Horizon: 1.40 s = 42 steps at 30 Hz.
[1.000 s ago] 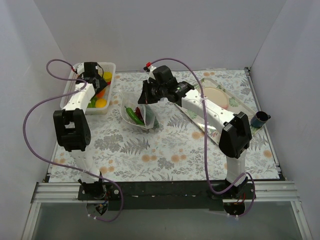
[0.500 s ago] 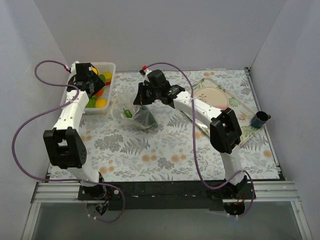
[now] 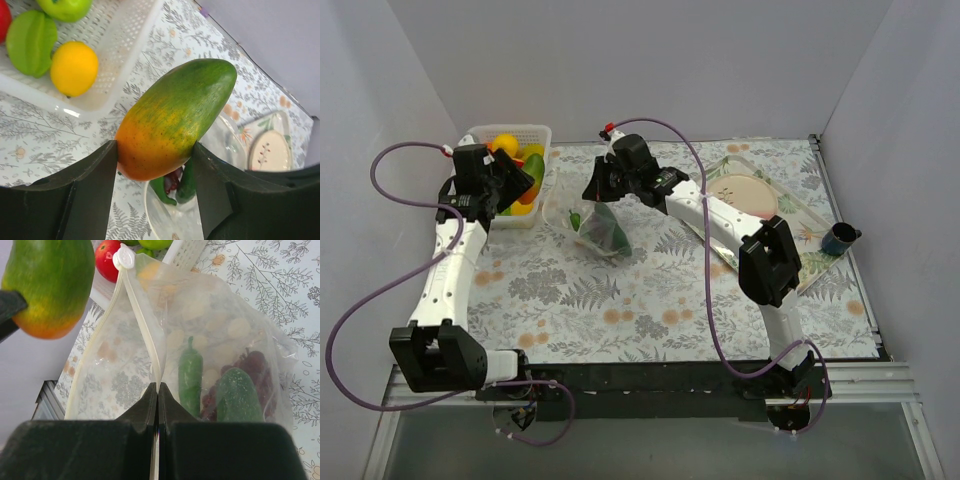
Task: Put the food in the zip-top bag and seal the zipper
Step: Pick up the fake fruit from the bin, then place the fake fruit in the zipper food storage bag.
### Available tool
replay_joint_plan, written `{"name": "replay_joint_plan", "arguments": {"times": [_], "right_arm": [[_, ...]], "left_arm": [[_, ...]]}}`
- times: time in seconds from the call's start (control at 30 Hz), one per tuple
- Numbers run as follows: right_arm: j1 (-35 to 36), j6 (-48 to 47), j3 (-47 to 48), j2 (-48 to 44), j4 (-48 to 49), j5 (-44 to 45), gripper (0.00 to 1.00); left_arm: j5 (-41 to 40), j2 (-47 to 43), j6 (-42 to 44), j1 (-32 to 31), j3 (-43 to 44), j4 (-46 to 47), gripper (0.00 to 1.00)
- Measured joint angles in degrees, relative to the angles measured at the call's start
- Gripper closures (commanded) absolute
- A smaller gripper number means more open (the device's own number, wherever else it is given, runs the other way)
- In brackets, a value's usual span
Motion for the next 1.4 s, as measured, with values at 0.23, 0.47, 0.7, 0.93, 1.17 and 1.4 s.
{"name": "replay_joint_plan", "arguments": {"times": [0.23,0.47,0.7,0.93,1.17,1.4], "right_arm": [[1.2,0.5,0.0,0.1,0.0,1.7,0.99],[2.9,1.1,1.4,0.5,-0.6,3.3,0.99],[3.4,1.4,3.4,0.6,-1.5,4.9,0.99],[3.4,2.2,5.9,1.0,-2.1,6.6,0.99],[3.4,3.1,7.6,1.6,-3.0,7.7,0.99],[3.4,3.3,7.6,1.6,-3.2,8.7,0.99]], "left_arm": [[7.9,-5.9,-2.6,0.0,-5.2,0.5,0.66],[12.9,-8.6,-5.4,0.0,-8.0,2.8,0.66],[15.7,-10.9,-7.9,0.0,-13.2,4.7,0.65],[17.1,-13.5,-9.0,0.0,-15.1,5.3,0.66],[17.3,-13.8,-10.0,0.0,-16.1,5.0,0.66],[17.7,-13.8,-10.3,0.0,-16.3,4.2,0.42]]}}
